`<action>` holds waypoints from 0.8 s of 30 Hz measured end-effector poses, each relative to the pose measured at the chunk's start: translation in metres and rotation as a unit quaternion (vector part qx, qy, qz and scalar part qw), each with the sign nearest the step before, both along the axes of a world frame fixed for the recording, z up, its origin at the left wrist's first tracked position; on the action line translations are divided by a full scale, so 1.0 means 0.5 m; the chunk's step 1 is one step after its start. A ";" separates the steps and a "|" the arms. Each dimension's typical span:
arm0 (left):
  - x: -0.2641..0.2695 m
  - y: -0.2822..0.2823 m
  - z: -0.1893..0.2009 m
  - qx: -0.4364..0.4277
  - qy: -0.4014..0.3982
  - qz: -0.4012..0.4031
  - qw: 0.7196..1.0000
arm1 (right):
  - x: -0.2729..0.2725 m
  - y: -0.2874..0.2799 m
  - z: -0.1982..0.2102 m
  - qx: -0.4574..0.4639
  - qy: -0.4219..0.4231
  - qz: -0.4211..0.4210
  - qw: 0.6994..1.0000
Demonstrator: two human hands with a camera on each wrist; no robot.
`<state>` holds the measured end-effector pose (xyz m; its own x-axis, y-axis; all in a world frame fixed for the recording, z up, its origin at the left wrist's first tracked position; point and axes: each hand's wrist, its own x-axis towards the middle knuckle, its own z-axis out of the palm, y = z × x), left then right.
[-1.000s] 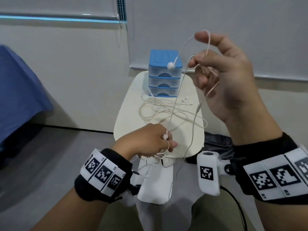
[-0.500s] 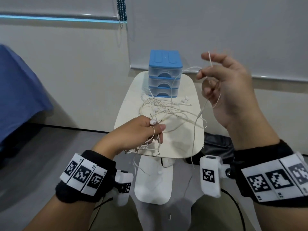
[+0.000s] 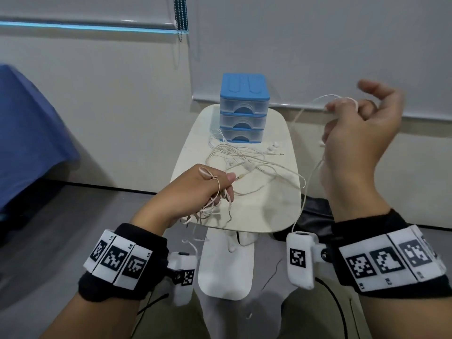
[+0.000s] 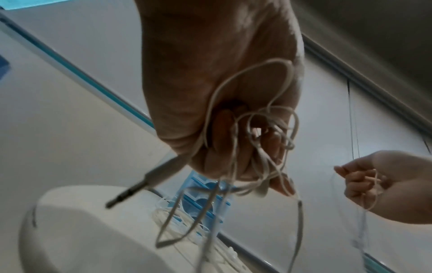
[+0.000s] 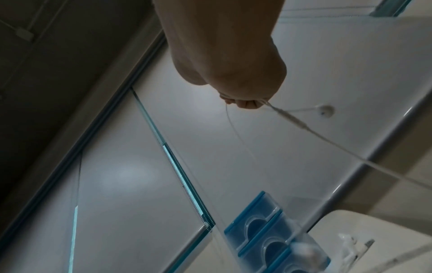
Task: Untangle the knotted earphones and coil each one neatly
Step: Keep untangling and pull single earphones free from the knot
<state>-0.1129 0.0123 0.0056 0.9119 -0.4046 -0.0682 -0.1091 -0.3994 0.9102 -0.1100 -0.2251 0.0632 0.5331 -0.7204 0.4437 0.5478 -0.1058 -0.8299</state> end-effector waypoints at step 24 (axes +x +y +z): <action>-0.014 -0.015 0.103 -0.067 -0.124 -0.032 0.989 | -0.026 0.075 0.110 -0.486 0.258 0.401 0.732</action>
<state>-0.1199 0.0049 0.0573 0.8657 -0.4531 0.2126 -0.3571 -0.2615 0.8967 -0.1230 -0.1876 0.1180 0.8891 0.4389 0.1301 0.3979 -0.6003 -0.6938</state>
